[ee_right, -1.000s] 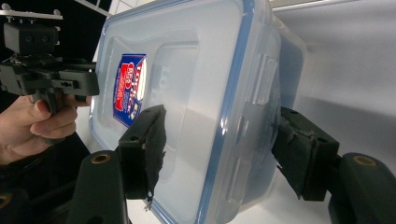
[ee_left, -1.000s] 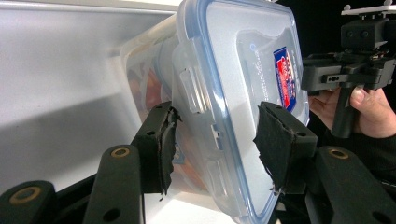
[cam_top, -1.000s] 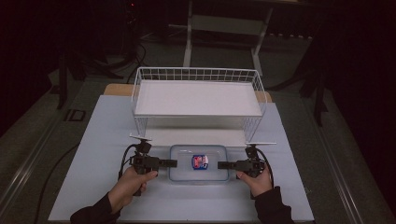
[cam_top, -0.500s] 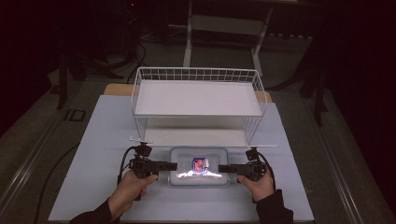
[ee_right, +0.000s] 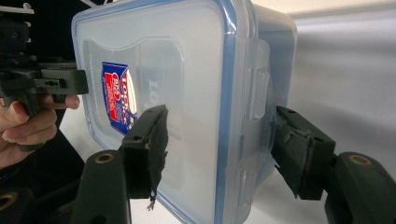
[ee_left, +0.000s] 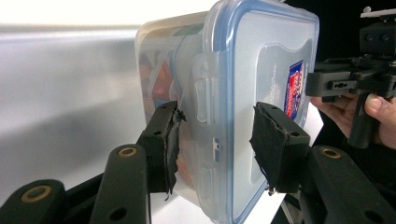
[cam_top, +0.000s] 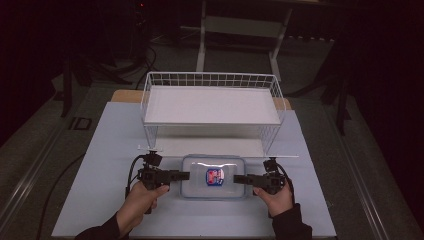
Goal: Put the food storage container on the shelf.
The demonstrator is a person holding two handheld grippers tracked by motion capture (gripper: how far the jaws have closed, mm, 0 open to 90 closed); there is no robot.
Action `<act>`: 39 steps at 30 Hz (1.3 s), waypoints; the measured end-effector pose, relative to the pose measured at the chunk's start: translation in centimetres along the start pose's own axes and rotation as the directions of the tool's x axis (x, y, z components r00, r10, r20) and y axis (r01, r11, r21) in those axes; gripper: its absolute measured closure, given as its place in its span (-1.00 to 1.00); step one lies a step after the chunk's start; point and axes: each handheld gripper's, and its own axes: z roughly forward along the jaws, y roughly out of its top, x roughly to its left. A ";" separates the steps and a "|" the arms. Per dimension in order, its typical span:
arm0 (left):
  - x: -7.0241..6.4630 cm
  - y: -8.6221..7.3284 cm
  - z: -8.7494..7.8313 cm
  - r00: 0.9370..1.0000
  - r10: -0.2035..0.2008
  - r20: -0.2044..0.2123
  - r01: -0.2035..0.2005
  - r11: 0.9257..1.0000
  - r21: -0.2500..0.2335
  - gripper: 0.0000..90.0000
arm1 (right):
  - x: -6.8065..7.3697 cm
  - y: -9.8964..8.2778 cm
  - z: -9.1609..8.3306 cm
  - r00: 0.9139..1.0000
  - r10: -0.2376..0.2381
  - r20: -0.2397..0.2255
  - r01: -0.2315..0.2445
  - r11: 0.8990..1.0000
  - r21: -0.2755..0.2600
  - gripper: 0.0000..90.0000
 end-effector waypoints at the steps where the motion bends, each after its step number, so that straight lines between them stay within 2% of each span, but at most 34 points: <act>1: 0.0 0.2 -0.1 1.000 -0.001 0.000 0.001 1.000 -0.012 0.14 | 0.1 0.2 0.0 1.000 -0.002 0.001 0.002 1.000 -0.002 -0.14; 7: 0.0 1.4 -0.2 1.000 -0.005 0.011 0.006 0.999 -0.052 0.14 | 0.6 2.0 -0.3 1.000 -0.024 0.018 0.024 0.999 -0.031 -0.15; 13: -0.4 3.0 -0.1 1.000 0.027 0.000 -0.027 0.996 -0.083 0.14 | 0.6 3.9 -0.8 0.999 -0.032 0.024 0.034 0.997 -0.068 -0.16; 20: 0.2 4.0 0.7 0.999 0.045 0.002 -0.044 0.990 -0.131 0.14 | 0.2 5.4 -0.7 0.998 -0.041 0.042 0.046 0.992 -0.115 -0.16; 21: 0.2 4.0 0.9 0.999 0.053 0.000 -0.053 0.990 -0.132 0.14 | 0.1 5.5 -0.6 0.998 -0.035 0.045 0.041 0.992 -0.120 -0.16; 25: 0.7 4.1 1.4 0.999 0.043 0.002 -0.042 0.989 -0.139 0.14 | -0.2 5.7 -0.4 0.998 -0.035 0.059 0.043 0.989 -0.138 -0.17; 28: 1.3 4.2 1.7 0.998 0.061 -0.007 -0.061 0.987 -0.151 0.14 | -0.6 5.7 0.2 0.998 -0.020 0.065 0.029 0.989 -0.145 -0.17; 30: 1.7 4.3 1.9 0.999 0.052 -0.001 -0.052 0.987 -0.150 0.13 | -0.6 5.8 0.4 0.997 -0.029 0.075 0.040 0.987 -0.153 -0.17; 39: 2.4 5.1 2.9 0.999 0.047 -0.011 -0.048 0.987 -0.154 0.13 | -1.6 5.8 1.1 0.997 0.008 0.076 0.006 0.984 -0.176 -0.18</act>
